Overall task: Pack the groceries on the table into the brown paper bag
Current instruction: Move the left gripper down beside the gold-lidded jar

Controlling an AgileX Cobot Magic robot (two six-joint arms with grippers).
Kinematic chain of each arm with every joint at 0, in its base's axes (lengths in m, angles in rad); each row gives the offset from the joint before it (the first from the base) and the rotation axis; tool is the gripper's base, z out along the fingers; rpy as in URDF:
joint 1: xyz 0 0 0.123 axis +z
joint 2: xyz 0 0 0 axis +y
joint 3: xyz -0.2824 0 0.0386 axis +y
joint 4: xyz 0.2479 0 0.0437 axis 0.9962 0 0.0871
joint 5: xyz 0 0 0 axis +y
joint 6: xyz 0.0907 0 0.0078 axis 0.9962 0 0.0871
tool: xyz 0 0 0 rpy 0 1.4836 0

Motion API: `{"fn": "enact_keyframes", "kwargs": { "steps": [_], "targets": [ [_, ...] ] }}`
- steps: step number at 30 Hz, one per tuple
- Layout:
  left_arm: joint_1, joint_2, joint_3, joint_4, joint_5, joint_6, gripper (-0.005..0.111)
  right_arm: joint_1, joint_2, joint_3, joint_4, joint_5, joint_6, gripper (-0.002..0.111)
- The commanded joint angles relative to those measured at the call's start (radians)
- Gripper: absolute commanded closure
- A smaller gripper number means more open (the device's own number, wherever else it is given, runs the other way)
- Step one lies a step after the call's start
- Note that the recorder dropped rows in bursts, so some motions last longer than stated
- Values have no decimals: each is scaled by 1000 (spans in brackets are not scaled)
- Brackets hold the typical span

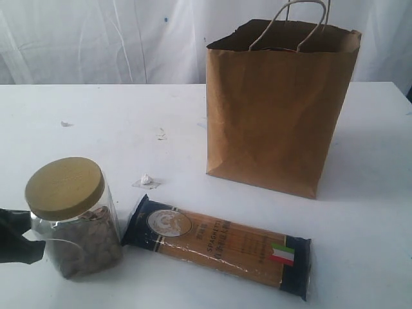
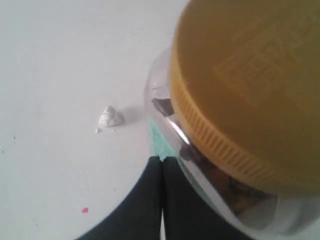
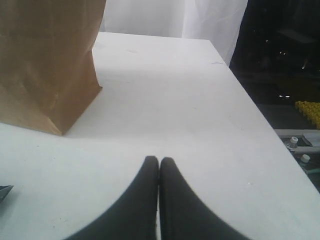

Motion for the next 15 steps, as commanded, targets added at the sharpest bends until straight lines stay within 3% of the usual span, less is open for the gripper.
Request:
{"fn": "enact_keyframes", "kwargs": {
  "steps": [1, 6, 11, 15],
  "targets": [
    [5, -2, -38, 3, 53, 205, 107, -3, -4, 2, -3, -2, 12, 108],
    [39, -2, -99, 3, -12, 403, 107, -3, -4, 2, -3, -2, 15, 108],
    [201, 16, -172, 3, -41, 434, 107, -3, -4, 2, -3, -2, 15, 108],
    [322, 55, -212, 50, 40, 442, 107, -3, -4, 2, -3, -2, 15, 108]
  ]
}}
